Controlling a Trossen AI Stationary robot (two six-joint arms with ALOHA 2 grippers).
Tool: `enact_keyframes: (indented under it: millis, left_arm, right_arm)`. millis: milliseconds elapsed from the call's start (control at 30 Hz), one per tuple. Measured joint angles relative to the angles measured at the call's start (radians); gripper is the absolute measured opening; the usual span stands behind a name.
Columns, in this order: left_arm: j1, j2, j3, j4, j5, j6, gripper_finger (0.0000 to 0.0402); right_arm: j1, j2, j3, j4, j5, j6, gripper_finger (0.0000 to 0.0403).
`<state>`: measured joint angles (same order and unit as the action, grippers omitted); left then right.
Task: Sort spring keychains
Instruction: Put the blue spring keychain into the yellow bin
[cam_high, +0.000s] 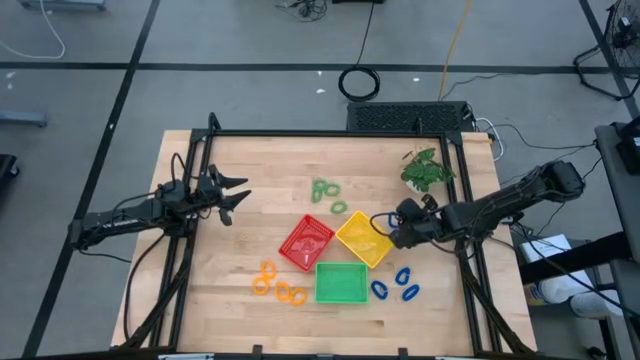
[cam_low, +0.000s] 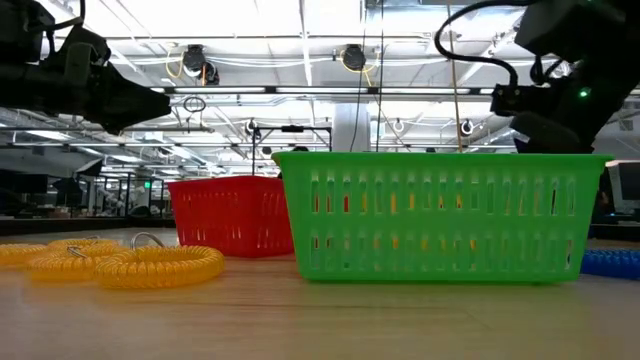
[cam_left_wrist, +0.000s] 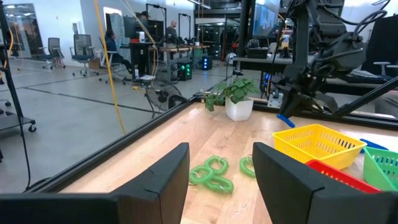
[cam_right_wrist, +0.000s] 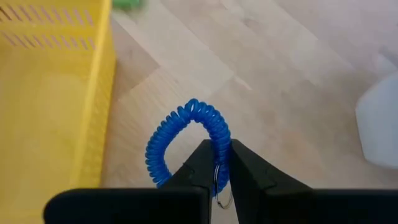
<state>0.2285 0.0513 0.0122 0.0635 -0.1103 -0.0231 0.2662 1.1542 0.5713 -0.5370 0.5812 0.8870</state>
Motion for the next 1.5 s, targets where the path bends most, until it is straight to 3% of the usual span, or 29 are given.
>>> enact_keyframes:
  millis: [633, 1100, 1500]
  left_arm:
    - [0.000, 0.000, 0.000, 0.000, 0.000, 0.000, 0.0184]
    - [0.000, 0.000, 0.000, 0.000, 0.000, 0.000, 0.0184]
    - [0.000, 0.000, 0.000, 0.000, 0.000, 0.000, 0.0184]
  right_arm:
    - [-0.106, 0.000, 0.000, 0.269, -0.005, -0.268, 0.0024]
    - [-0.115, 0.000, 0.000, 0.452, -0.012, -0.400, 0.0023]
    - [-0.114, 0.000, 0.000, 0.583, -0.216, -0.514, 0.0024]
